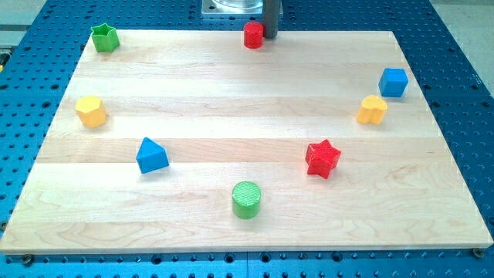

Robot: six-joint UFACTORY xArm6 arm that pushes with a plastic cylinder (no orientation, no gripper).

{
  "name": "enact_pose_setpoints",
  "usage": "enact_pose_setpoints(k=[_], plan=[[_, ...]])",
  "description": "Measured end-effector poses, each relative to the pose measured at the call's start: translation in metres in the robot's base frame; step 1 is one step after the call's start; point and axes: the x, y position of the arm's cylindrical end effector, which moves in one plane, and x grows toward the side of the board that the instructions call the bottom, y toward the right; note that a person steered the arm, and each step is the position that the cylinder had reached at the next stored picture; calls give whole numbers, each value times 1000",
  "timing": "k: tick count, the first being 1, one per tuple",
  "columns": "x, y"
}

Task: Move the red circle to the top left of the yellow hexagon

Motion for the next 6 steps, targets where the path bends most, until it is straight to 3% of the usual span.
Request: enact_pose_setpoints(k=[3, 4, 5, 6], plan=[[10, -62], [46, -62], [48, -81], [55, -128]])
